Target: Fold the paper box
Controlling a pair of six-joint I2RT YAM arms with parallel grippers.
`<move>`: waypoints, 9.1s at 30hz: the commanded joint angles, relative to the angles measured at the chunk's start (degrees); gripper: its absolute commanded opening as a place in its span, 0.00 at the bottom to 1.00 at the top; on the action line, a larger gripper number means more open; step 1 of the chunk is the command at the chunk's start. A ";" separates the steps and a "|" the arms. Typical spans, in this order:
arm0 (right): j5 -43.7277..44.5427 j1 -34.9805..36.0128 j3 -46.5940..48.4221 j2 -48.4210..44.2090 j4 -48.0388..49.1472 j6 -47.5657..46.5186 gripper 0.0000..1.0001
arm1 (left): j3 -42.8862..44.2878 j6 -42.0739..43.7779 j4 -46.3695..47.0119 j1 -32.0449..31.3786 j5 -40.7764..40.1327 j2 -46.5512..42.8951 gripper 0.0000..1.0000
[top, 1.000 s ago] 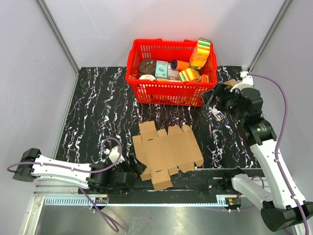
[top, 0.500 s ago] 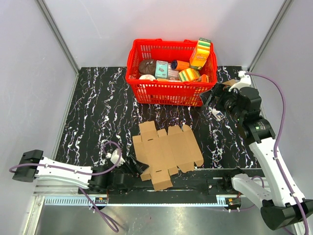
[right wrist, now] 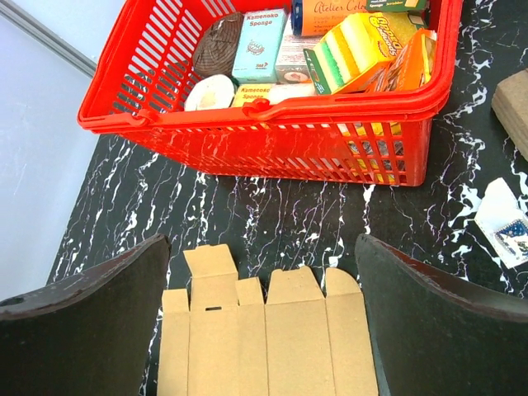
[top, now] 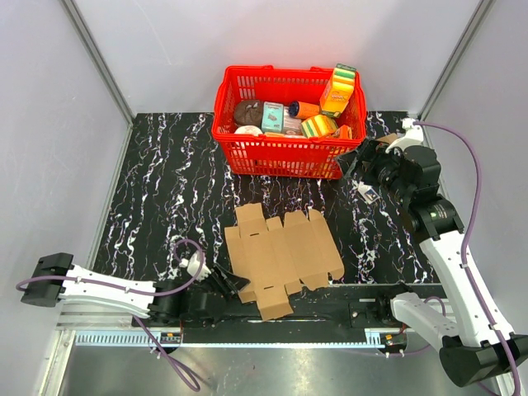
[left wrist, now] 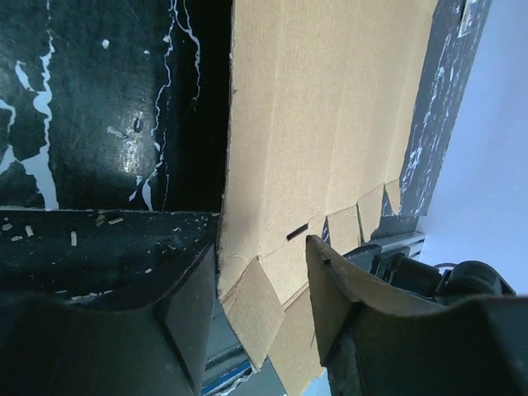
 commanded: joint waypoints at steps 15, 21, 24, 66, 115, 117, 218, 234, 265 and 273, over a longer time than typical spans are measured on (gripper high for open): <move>-3.14 0.16 -1.28 -0.89 4.17 1.21 0.99 | 3.46 6.54 -4.65 -0.14 -5.76 2.84 0.25; -3.49 0.16 -2.16 -1.25 4.35 1.13 0.99 | 11.01 13.30 -9.58 -0.22 -6.37 6.89 0.25; -3.84 0.16 -2.95 -1.51 4.61 0.95 0.99 | 14.88 16.65 -12.03 -0.22 -7.60 8.82 0.25; -8.23 0.16 -4.53 -3.88 7.95 -6.52 0.99 | 45.65 80.27 -23.73 11.55 -0.31 11.73 0.00; 6.77 0.16 -3.75 -13.99 17.18 -12.68 0.99 | 93.64 118.53 -54.22 18.14 39.67 25.17 0.00; 9.77 0.16 -3.66 -14.34 17.00 -12.58 0.99 | 95.04 117.73 -55.11 18.14 42.91 25.26 0.00; -46.47 12.99 -14.12 23.53 20.60 -58.20 0.72 | 64.46 145.86 -22.33 39.59 39.59 35.81 0.00; -44.98 13.52 -12.98 27.49 20.70 -57.05 0.42 | 64.38 146.29 -22.33 39.76 38.80 35.72 0.00; -49.63 14.48 -12.45 29.87 28.17 -51.61 0.27 | 63.32 146.56 -21.89 40.03 38.54 36.77 0.00; -50.07 14.83 -11.83 30.48 25.36 -53.80 0.25 | 63.50 146.47 -21.97 40.03 38.19 37.13 0.00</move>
